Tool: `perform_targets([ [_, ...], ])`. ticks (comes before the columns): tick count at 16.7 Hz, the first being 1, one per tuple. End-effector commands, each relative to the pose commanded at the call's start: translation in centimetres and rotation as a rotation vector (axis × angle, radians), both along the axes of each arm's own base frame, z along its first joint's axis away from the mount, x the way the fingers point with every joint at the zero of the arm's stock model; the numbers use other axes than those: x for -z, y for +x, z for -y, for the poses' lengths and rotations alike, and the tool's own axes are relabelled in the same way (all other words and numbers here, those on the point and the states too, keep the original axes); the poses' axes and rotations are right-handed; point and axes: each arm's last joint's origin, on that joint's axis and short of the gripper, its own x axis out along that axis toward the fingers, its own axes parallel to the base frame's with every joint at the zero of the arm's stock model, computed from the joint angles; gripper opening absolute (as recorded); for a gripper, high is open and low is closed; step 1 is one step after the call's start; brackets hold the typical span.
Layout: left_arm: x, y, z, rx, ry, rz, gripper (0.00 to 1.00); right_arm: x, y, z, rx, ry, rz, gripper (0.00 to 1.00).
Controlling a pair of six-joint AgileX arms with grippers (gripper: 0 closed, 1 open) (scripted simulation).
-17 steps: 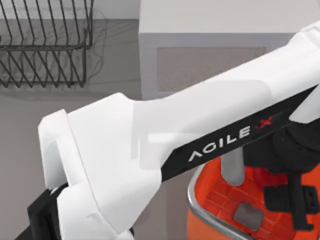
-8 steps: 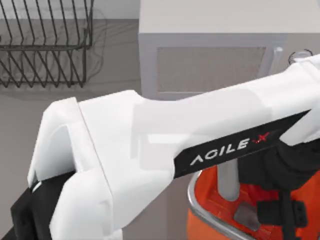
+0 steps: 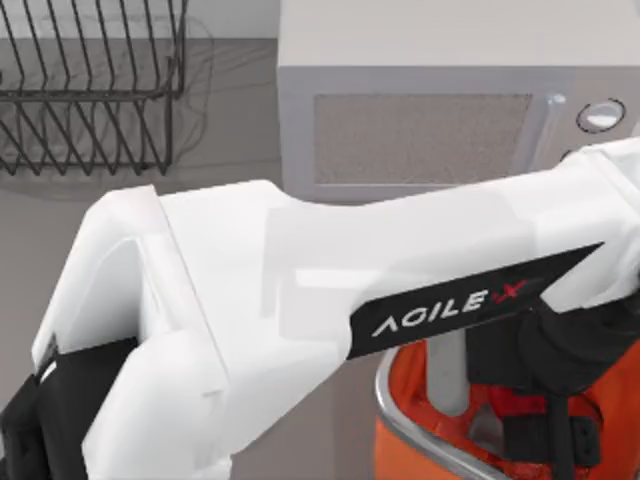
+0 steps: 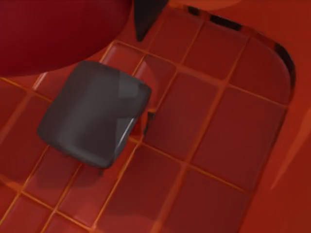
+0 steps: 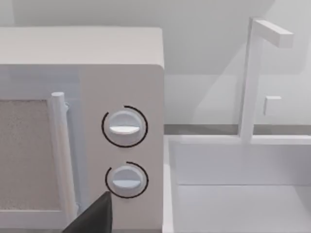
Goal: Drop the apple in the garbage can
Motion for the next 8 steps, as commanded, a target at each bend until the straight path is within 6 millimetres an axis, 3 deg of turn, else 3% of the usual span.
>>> perform_targets([
  [1,0.00,0.00,0.00,0.000,0.000,0.000,0.00,0.00,0.00,0.00,0.000,0.000,0.000,1.00],
  [8,0.00,0.00,0.00,0.000,0.000,0.000,0.53,0.00,0.00,0.00,0.000,0.000,0.000,1.00],
])
